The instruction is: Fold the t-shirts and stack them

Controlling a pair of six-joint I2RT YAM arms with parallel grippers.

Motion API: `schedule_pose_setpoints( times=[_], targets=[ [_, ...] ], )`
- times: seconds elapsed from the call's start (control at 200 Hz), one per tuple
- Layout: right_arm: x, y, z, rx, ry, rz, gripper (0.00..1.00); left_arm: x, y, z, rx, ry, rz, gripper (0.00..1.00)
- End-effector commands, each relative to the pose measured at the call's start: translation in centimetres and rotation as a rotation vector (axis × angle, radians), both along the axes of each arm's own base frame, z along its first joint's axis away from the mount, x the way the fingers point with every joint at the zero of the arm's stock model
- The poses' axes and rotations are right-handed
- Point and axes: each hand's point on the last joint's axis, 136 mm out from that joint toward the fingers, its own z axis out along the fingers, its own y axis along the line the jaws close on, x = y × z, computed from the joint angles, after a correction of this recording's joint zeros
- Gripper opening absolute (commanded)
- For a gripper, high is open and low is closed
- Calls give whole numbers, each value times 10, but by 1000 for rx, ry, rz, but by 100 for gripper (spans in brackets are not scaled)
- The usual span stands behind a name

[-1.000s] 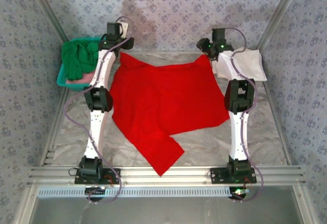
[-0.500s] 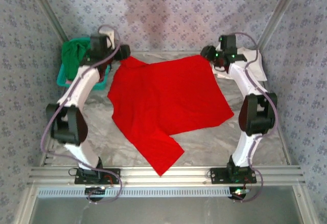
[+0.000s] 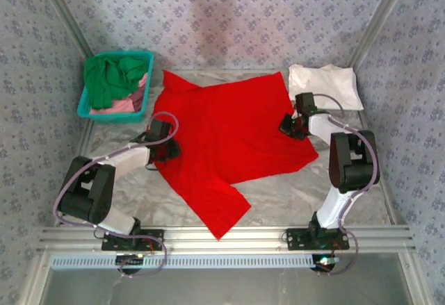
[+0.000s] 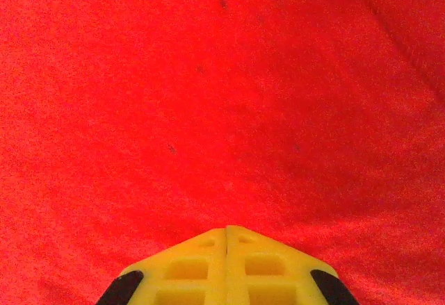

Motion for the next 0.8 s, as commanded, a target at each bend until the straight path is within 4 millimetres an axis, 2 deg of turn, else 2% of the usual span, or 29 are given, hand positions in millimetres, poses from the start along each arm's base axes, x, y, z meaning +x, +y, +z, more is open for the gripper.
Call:
schedule_pose_setpoints(
  times=[0.0,0.13,0.19,0.355,0.445,0.535,0.64,0.71,0.794],
  targets=[
    [-9,-3,-13,-3,20,-55,0,9,11,-8,-30,-28,123,24],
    [-30,-5,-32,24,65,-108,0,7,36,-27,3,19,176,22],
    [-40,1,-40,64,87,-121,0,9,50,-29,15,25,202,22],
    [-64,35,-56,117,146,-97,0,29,88,-22,84,27,236,22],
    [-75,57,-58,170,164,-104,0,46,94,-16,19,27,248,24],
    [-84,82,-54,223,164,-113,0,68,93,3,-64,-14,238,32],
    [-90,103,-41,256,135,-128,0,93,101,19,-2,-37,203,34],
    [-89,109,-31,263,108,-139,0,108,97,29,-19,-51,162,35],
    [-83,106,-14,260,70,-135,0,113,88,43,-47,-85,137,36]
  ],
)
